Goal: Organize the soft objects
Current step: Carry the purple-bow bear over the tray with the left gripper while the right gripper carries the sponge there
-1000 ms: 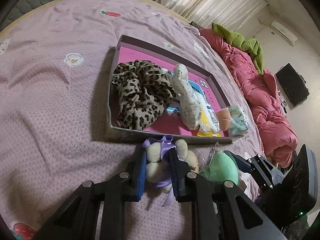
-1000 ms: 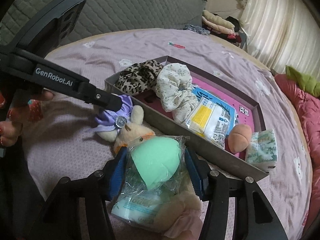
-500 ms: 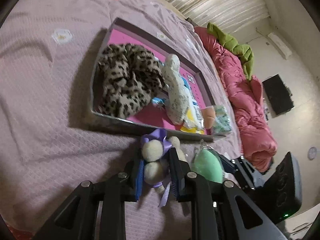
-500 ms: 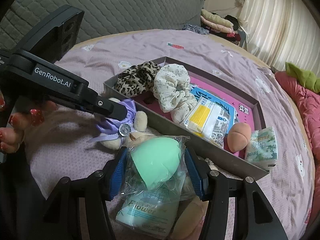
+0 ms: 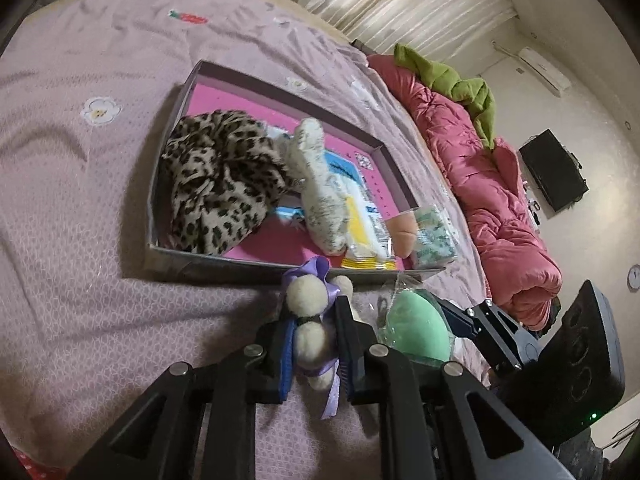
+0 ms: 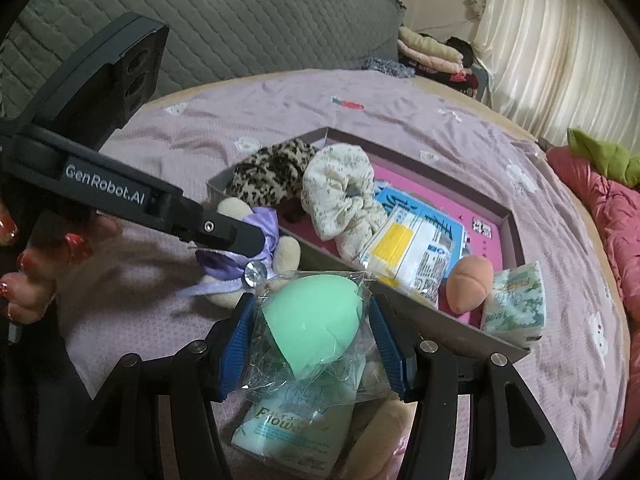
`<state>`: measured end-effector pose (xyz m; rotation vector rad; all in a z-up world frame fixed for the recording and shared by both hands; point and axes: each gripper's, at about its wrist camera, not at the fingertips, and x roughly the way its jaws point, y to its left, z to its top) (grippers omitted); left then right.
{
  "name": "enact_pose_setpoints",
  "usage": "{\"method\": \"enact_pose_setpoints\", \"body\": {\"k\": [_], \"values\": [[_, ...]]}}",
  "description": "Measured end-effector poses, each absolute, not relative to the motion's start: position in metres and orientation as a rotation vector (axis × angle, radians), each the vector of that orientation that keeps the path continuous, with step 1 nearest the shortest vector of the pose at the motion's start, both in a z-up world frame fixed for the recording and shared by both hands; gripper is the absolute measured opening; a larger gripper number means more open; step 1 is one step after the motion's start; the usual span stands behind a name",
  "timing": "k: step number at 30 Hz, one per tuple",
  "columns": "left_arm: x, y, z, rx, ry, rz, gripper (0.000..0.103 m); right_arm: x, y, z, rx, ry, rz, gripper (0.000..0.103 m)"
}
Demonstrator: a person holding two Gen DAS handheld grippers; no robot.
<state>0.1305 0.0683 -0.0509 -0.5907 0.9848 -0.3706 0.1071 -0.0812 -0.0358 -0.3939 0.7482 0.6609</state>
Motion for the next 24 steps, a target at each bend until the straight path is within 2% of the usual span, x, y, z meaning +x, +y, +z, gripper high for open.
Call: {"method": "enact_pose_setpoints", "body": {"k": [11, 24], "values": [[0.117, 0.054, -0.019, -0.494, 0.863, -0.417, 0.018, 0.114, -0.100, -0.015, -0.291, 0.711, 0.626, 0.059], [0.109, 0.073, -0.003, -0.568, 0.747, -0.413, 0.018, 0.110, -0.120, 0.009, -0.250, 0.603, 0.554, 0.059]]}}
